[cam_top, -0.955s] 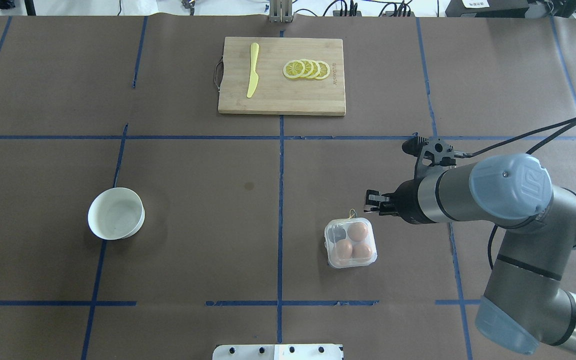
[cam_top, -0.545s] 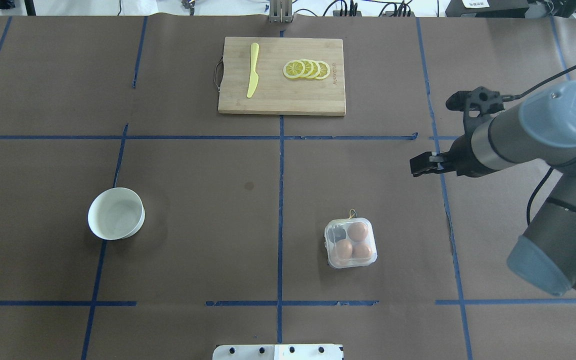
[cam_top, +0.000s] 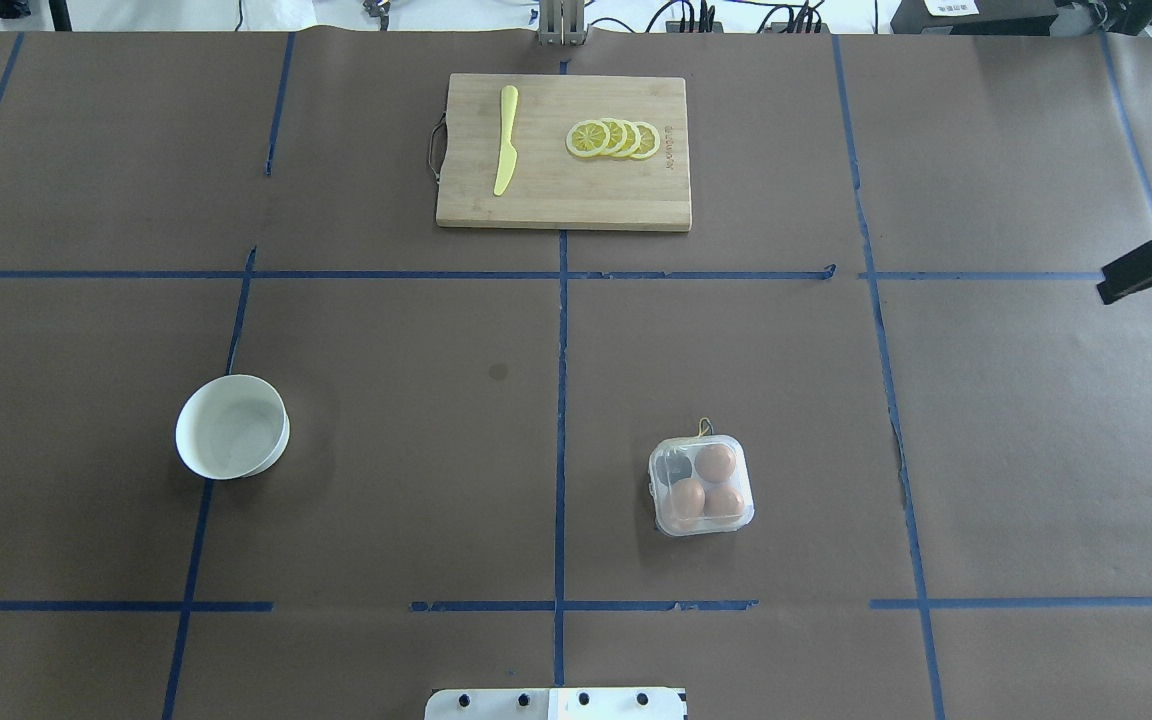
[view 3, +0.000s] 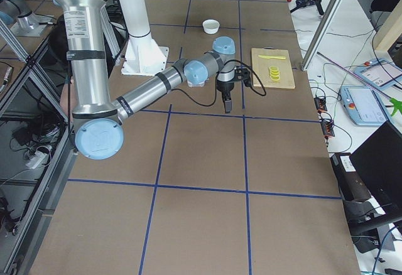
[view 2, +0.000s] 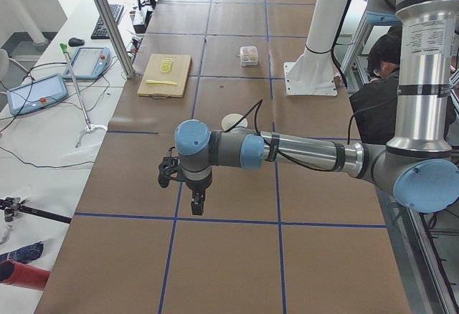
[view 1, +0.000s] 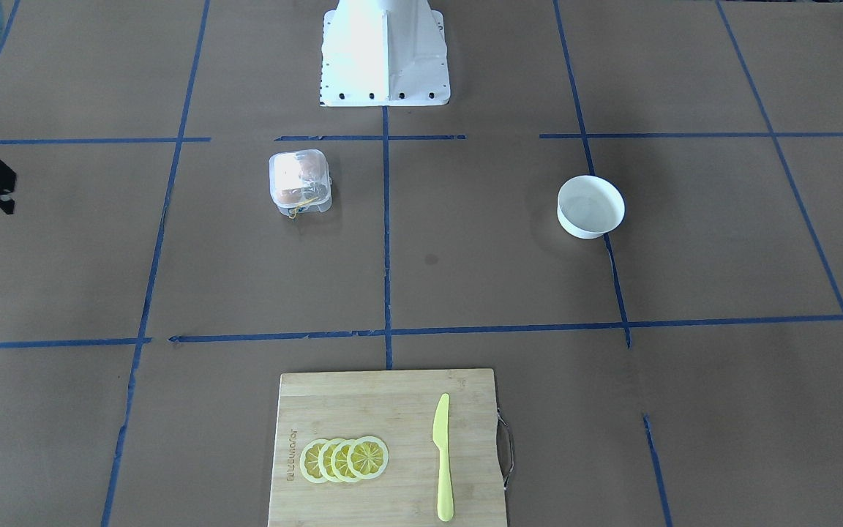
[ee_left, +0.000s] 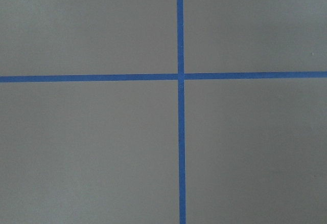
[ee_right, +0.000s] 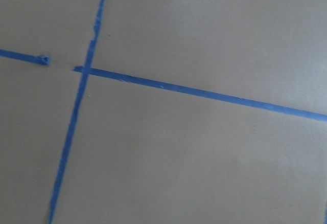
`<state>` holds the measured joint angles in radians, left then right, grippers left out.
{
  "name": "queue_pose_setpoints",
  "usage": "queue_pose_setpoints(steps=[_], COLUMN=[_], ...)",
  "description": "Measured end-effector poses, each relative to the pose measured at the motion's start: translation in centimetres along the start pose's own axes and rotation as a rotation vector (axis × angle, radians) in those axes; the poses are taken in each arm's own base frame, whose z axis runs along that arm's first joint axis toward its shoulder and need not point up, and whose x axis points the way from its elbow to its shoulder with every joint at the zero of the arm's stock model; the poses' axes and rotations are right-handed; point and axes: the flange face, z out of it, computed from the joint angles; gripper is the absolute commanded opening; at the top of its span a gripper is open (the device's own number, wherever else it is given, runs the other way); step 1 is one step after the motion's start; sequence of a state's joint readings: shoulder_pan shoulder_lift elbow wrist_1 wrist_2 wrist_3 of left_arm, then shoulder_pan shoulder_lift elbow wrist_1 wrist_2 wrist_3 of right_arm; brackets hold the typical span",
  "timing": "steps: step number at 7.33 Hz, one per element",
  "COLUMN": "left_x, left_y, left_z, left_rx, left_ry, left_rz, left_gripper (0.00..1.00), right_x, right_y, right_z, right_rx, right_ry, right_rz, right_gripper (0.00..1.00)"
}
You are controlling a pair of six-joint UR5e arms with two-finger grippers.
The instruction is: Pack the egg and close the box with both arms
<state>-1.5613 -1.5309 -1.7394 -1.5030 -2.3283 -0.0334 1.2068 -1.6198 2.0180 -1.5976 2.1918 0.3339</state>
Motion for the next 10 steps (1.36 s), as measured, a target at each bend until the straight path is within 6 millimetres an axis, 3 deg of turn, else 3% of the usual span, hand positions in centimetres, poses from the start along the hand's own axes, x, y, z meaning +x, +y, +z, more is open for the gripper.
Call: queue_pose_setpoints(steps=[1,2,4,7,10], left_x=[0.0,0.1,0.0,-1.3,-1.9], left_y=[0.0,0.0,0.2,2.8,3.3], left_z=[0.0,-0.1,0.1,1.4,1.9], left_rx=[0.0,0.002,-0.001,-0.004,-0.011], left_ry=[-0.001,0.0,0.007,0.008,0.009], left_rz=[-0.001,0.0,-0.002,0.109,0.133], left_gripper=[1.0,1.0,1.0,1.0,1.0], right_x=[4.7,8.2,12.8,15.3,16.6], right_y=[2.7,4.7,6.6,6.9,7.6], right_z=[0.1,0.8,3.0,2.4,1.7], right_rx=[-0.024,-0.049,-0.097,-0.082,-0.072], right_ry=[0.009,0.018,0.034,0.029,0.028], right_rz=[0.041,0.096,0.185,0.231,0.184], right_gripper=[1.0,1.0,1.0,1.0,1.0])
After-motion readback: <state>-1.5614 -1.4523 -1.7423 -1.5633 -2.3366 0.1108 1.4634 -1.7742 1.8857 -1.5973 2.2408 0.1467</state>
